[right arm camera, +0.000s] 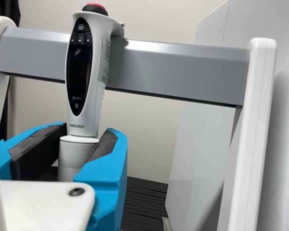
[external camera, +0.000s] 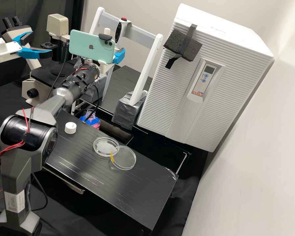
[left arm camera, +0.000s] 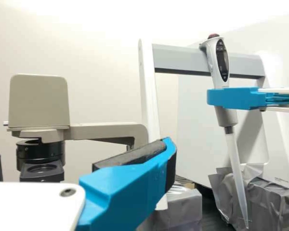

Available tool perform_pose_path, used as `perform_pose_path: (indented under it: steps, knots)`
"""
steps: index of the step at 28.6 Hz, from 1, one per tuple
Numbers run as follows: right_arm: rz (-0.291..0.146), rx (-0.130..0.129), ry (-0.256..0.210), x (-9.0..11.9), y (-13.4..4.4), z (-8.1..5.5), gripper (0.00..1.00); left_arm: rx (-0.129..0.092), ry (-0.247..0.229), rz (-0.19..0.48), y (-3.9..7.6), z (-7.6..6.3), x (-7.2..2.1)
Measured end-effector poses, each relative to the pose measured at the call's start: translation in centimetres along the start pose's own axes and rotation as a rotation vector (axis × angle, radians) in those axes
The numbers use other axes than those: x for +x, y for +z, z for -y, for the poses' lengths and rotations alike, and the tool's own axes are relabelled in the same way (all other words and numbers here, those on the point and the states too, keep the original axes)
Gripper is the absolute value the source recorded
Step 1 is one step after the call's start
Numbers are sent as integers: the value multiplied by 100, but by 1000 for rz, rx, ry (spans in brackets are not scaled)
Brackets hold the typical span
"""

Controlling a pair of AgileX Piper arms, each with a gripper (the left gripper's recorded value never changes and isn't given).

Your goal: Use the pipette

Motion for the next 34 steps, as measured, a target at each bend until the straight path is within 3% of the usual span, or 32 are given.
perform_pose_path:
  steps: [6, 9, 16, 20, 25, 27, 29, 34]
  knots:
    - [0, 0, 0, 0, -1, 1, 0, -1, -6, -8, -19, 16, -17]
    - [-4, 12, 0, -14, -16, -20, 0, 0, -5, -9, -24, 14, -18]
    - [-18, 88, 12, -71, -77, -111, 0, -4, -5, -9, -24, 14, -18]
    - [-35, 125, 41, -137, -125, -214, 0, -4, -5, -9, -24, 14, -18]
    - [-59, 148, 116, -232, -149, -288, 0, -6, -5, -9, -24, 14, -18]
    - [-76, 157, 160, -292, -165, -272, 0, -19, -6, -8, -23, 15, -18]
    - [-86, 157, 172, -341, -172, -214, 0, -27, -8, -3, -7, 21, -14]
    - [-99, 154, 162, -491, -172, -2, 0, -36, -37, 26, 62, 110, 10]
